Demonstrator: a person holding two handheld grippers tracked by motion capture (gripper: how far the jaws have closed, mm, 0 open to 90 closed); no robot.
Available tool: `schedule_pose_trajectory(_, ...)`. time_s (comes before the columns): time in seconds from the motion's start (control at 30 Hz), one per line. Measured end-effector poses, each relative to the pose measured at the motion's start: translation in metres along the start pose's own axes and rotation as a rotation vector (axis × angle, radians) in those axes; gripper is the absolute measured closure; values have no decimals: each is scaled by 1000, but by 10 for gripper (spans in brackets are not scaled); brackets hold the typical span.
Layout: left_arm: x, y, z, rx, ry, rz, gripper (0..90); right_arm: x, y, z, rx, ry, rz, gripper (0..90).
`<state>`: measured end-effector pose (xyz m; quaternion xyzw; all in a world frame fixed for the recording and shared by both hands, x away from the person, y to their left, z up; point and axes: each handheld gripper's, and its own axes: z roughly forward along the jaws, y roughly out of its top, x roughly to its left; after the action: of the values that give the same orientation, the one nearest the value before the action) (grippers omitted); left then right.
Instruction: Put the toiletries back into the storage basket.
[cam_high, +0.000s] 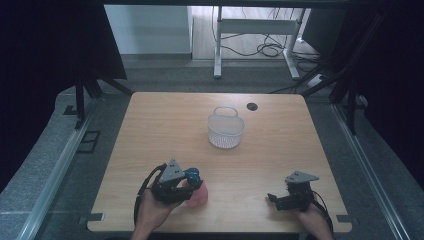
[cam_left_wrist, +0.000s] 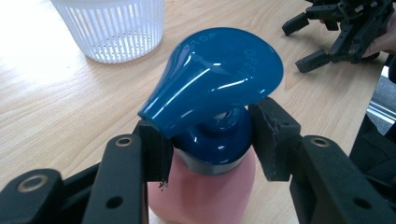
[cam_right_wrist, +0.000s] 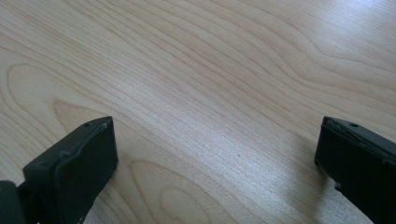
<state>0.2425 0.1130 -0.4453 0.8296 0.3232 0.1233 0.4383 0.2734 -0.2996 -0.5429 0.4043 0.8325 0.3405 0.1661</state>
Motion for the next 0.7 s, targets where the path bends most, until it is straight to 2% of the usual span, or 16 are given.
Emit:
schedule_pose_trajectory(0.2, 2, 5, 2, 18, 22, 10, 529, 0, 0, 0, 2, 0, 3, 0)
schedule_pose_trajectory(0.4, 4, 12, 1, 10, 25, 7, 529, 0, 0, 0, 2, 0, 3, 0)
schedule_pose_trajectory(0.7, 9, 36, 0, -6, 41, 23, 530, 0, 0, 0, 4, 0, 3, 0)
